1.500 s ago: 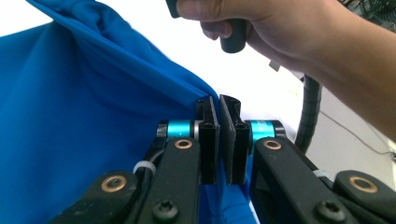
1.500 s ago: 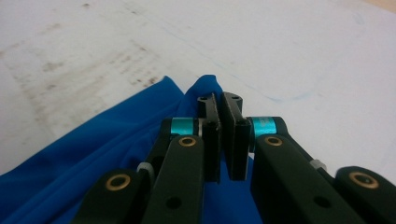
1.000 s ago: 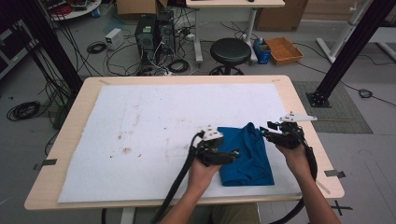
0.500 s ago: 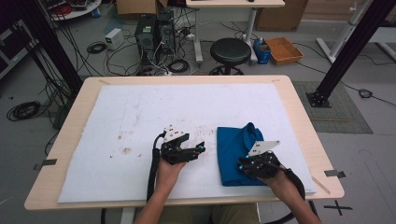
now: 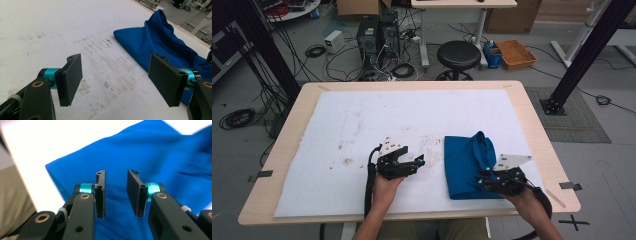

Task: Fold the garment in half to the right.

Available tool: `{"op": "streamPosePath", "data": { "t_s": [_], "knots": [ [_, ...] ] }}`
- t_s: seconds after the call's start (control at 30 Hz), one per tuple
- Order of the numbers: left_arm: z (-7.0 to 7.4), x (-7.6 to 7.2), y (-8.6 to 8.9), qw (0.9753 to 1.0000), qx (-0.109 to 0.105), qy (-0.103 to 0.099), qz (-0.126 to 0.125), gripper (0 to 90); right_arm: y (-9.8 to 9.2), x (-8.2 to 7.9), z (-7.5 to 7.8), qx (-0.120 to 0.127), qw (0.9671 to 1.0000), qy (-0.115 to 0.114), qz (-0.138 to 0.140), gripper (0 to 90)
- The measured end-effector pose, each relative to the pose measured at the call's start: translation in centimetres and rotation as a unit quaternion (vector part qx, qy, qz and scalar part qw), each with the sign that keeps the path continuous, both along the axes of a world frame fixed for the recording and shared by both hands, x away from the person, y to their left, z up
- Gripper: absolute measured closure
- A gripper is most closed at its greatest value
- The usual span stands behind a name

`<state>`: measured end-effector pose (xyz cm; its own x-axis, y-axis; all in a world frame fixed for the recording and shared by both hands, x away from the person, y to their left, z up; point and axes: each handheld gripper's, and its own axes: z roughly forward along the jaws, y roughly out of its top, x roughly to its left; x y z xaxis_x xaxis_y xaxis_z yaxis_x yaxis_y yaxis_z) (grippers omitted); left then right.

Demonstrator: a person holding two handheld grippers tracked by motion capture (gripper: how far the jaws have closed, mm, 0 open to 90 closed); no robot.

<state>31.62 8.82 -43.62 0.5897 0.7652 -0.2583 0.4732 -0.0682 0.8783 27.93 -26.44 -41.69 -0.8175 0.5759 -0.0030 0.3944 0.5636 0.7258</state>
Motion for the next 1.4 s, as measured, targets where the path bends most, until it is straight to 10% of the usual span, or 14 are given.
{"op": "streamPosePath", "data": {
  "t_s": [0.17,0.57,0.6,0.67,0.97,1.23,1.4],
  "knots": [
    [0.1,-0.2,0.3,1.0000,0.001,0.001,0.001,27.5,2.0,0.4,-1.8,-0.051,0.9985,0.015,0.014,85.8],
    [-0.1,-0.4,0.7,1.0000,-0.004,0.003,0.003,27.5,-2.2,-1.6,-0.5,0.009,0.9989,-0.022,-0.040,90.0],
    [-0.1,-0.3,0.7,1.0000,-0.005,0.002,0.004,27.5,-2.1,-1.6,-0.5,0.025,0.9992,-0.012,-0.031,73.5],
    [-0.1,-0.3,0.7,1.0000,-0.006,0.002,0.005,27.5,-1.1,-1.4,-0.6,0.028,0.9994,-0.006,-0.018,73.1],
    [-0.1,-0.4,1.2,1.0000,-0.005,0.003,0.008,27.5,2.1,-0.4,-1.9,-0.018,0.9998,0.009,0.003,90.0],
    [-0.1,-0.4,1.1,1.0000,-0.004,0.003,0.007,27.5,0.1,-1.4,-1.3,0.003,0.9997,-0.016,-0.018,90.0],
    [-0.1,-0.4,1.2,0.9999,-0.007,0.003,0.010,27.5,-3.4,-2.7,-0.7,0.054,0.9951,-0.027,-0.078,90.0]
  ]
}}
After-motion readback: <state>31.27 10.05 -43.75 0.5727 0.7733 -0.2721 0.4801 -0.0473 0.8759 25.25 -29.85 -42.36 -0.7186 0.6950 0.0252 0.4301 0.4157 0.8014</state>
